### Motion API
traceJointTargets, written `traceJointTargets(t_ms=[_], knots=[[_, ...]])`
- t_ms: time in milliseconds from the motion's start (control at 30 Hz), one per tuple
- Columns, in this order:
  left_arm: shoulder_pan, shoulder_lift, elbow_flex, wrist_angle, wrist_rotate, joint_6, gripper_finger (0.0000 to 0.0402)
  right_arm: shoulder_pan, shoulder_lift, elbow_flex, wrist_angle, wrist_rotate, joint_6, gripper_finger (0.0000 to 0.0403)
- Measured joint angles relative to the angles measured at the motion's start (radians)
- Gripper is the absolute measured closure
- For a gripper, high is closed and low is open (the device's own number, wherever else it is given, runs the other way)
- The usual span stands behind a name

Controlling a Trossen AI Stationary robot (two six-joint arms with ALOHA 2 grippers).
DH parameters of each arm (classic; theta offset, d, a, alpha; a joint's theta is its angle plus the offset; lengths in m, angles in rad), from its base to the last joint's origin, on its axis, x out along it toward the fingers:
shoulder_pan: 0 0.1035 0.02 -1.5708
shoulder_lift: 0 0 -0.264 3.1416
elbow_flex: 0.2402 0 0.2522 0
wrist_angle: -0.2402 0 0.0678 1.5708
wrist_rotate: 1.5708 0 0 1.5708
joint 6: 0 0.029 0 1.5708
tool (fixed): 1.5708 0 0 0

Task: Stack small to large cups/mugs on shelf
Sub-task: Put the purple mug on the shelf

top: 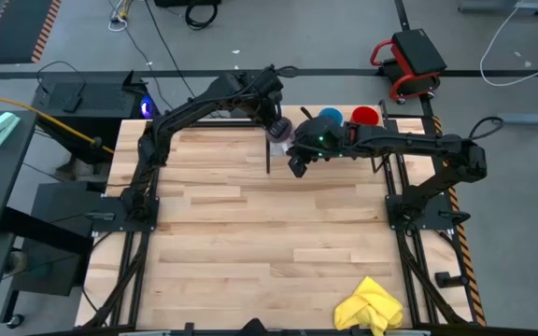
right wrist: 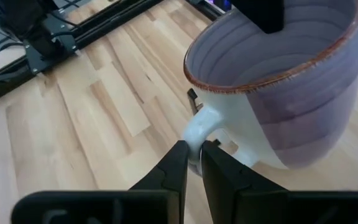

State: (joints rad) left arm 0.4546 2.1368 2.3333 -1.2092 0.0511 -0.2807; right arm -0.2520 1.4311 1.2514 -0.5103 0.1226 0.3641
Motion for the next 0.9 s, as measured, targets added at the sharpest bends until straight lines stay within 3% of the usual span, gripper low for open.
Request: traceJointTargets(t_ms=[400,667,900], knots=[[0.017,0.003,0.000,0.048,-0.010,0.012,0.0378,-0.039,-0.002,0.000,-0.003,0.027,0.000,0.0353],[0.022,0.003,0.000,0.060,0.011,0.030,0.0340,-0.046,-0.003,0.002,-0.003,0.026,0.000,0.0353],[0.022,0.003,0.000,0.059,0.020,0.031,0.0346,-0.046,-0.003,0.002,-0.006,0.026,0.005,0.0353]])
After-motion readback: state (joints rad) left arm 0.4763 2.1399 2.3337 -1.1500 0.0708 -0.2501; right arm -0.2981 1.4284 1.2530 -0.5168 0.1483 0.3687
